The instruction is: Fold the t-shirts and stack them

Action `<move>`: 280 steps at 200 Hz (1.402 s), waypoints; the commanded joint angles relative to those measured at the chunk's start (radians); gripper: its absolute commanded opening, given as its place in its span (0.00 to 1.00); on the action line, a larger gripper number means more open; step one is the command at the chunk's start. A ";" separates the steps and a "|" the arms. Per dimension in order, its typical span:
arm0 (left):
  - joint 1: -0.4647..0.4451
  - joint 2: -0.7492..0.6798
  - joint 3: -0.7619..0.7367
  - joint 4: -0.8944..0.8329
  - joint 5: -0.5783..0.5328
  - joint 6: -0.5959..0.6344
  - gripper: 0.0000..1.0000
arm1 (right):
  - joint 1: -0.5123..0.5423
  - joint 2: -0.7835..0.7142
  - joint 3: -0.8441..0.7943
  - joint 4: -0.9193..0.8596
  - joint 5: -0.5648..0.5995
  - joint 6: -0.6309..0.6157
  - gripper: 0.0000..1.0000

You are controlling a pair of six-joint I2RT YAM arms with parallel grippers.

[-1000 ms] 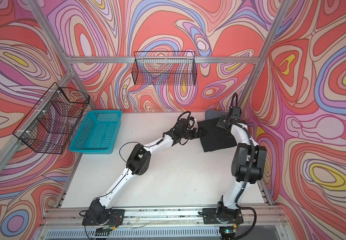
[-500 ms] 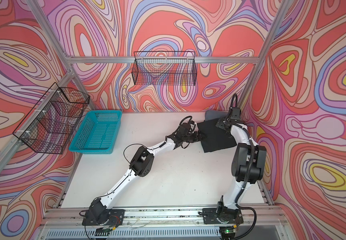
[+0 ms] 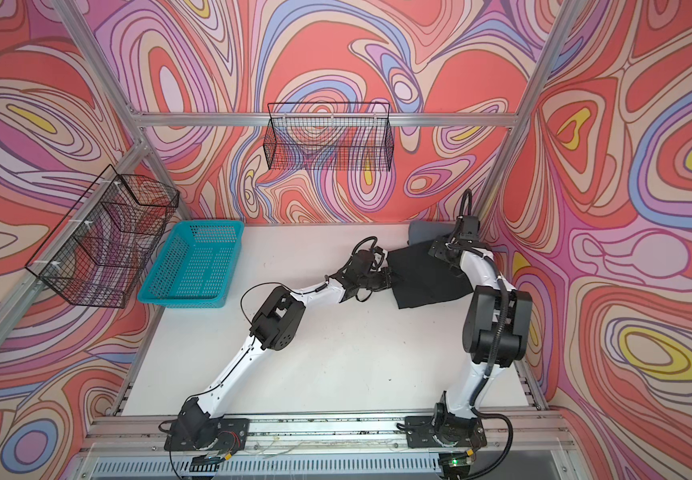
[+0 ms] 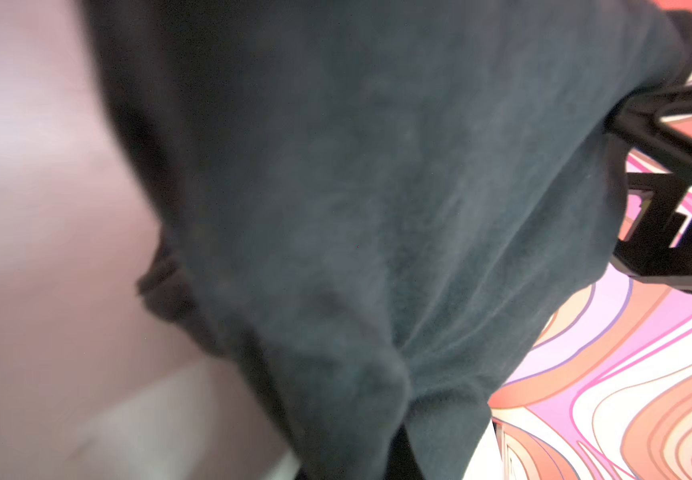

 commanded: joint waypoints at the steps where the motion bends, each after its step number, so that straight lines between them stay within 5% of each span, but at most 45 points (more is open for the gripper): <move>1: 0.074 -0.128 -0.111 -0.003 -0.013 0.021 0.00 | -0.001 -0.010 -0.005 -0.003 -0.011 -0.011 0.98; 49: 0.137 -0.257 -0.228 -0.132 0.047 0.110 0.00 | 0.000 0.032 0.038 -0.057 0.001 -0.022 0.98; 80: 0.161 -0.388 -0.353 -0.300 -0.011 0.217 0.00 | -0.002 -0.018 -0.001 -0.026 0.013 -0.030 0.98; 137: 0.265 -0.559 -0.579 -0.501 -0.024 0.304 0.00 | 0.045 -0.137 -0.132 -0.030 -0.175 0.030 0.98; 190: 0.388 -0.671 -0.788 -0.584 -0.118 0.378 0.00 | 0.136 -0.346 -0.382 0.012 -0.282 0.118 0.98; 219: 0.447 -0.672 -0.776 -0.659 -0.278 0.440 0.00 | 0.226 -0.384 -0.467 0.092 -0.374 0.197 0.98; 258: 0.460 -0.600 -0.608 -0.781 -0.435 0.503 0.56 | 0.359 -0.269 -0.488 0.309 -0.433 0.306 0.98; 280: 0.459 -0.611 -0.576 -0.814 -0.521 0.506 0.74 | 0.394 -0.177 -0.475 0.417 -0.443 0.350 0.98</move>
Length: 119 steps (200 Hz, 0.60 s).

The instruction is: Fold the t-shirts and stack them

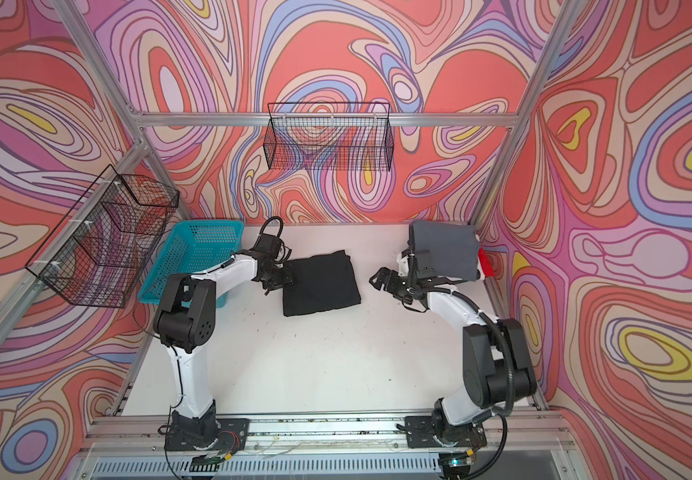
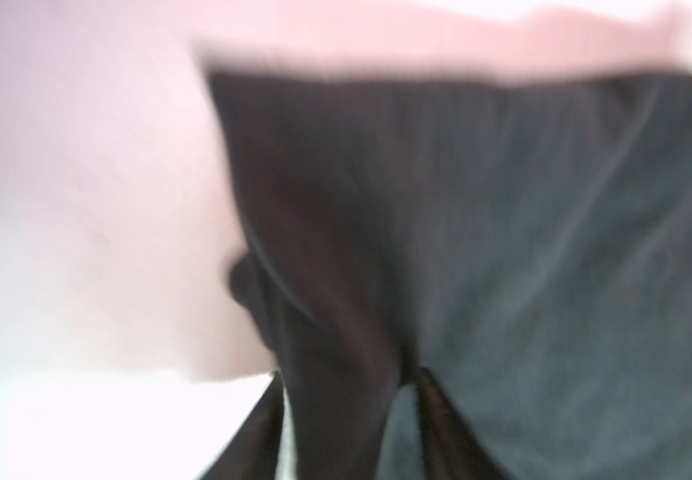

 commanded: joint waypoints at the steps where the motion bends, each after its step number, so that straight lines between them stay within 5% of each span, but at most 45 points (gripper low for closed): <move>1: -0.001 0.008 0.032 -0.105 -0.158 0.042 0.75 | 0.025 0.084 0.008 0.169 -0.030 0.084 0.98; 27: -0.006 -0.078 -0.013 -0.103 -0.269 0.046 0.91 | 0.059 0.216 0.041 0.280 -0.037 0.137 0.96; 119: -0.032 -0.353 -0.192 -0.066 -0.235 0.007 0.93 | 0.162 0.508 0.306 0.112 0.165 0.057 0.88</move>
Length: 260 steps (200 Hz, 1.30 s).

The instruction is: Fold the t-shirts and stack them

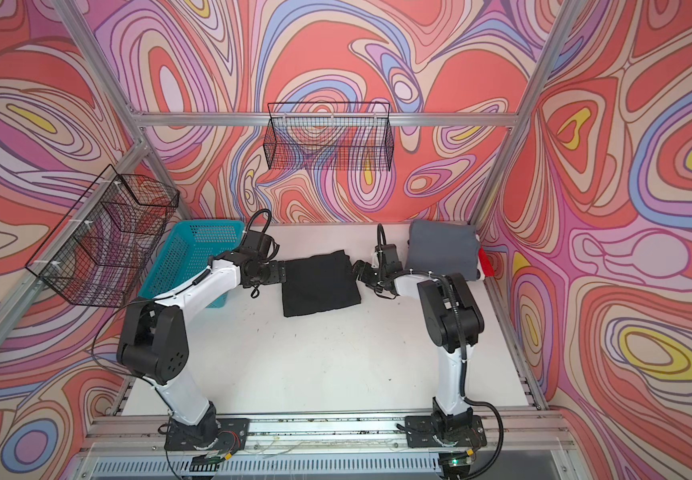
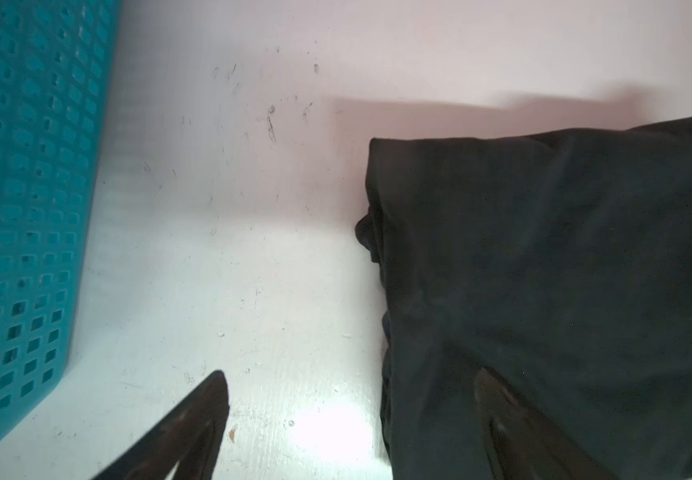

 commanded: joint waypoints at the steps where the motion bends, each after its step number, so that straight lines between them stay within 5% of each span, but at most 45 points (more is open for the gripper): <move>1: -0.004 -0.032 -0.027 -0.017 0.009 -0.010 0.93 | 0.047 0.062 0.050 -0.153 0.123 -0.047 0.88; 57: -0.004 -0.094 -0.067 0.000 0.036 -0.012 0.93 | 0.142 0.190 0.213 -0.311 0.169 -0.070 0.79; 85: -0.004 -0.113 -0.088 0.018 0.056 -0.011 0.93 | 0.160 0.227 0.234 -0.326 0.156 -0.040 0.67; 153: -0.004 -0.149 -0.123 0.039 0.110 -0.019 0.93 | 0.166 0.249 0.343 -0.396 0.244 -0.089 0.00; 260: -0.004 -0.275 -0.218 0.068 0.163 -0.031 0.92 | 0.082 0.197 0.789 -0.744 0.704 -0.461 0.00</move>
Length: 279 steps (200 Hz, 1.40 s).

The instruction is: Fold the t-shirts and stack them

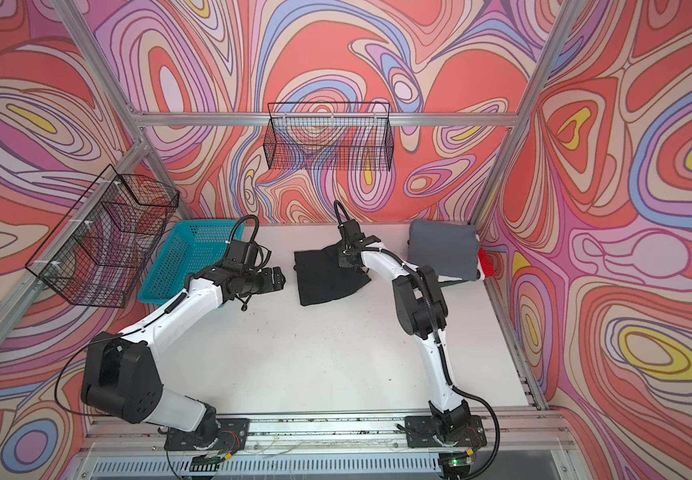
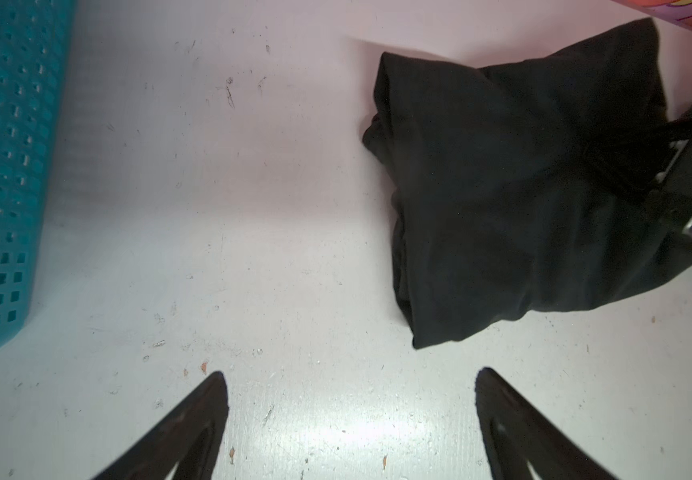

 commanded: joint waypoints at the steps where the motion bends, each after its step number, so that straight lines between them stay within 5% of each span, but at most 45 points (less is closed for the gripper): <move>1: -0.001 -0.038 -0.028 0.019 0.022 -0.012 0.92 | -0.047 -0.059 0.082 -0.090 0.164 -0.123 0.00; 140: 0.000 -0.052 -0.089 0.058 0.060 -0.018 0.92 | -0.363 -0.143 0.213 -0.088 0.154 -0.246 0.00; 279: 0.000 -0.014 -0.080 0.060 0.078 -0.028 0.92 | -0.566 -0.410 -0.156 0.231 0.126 -0.085 0.00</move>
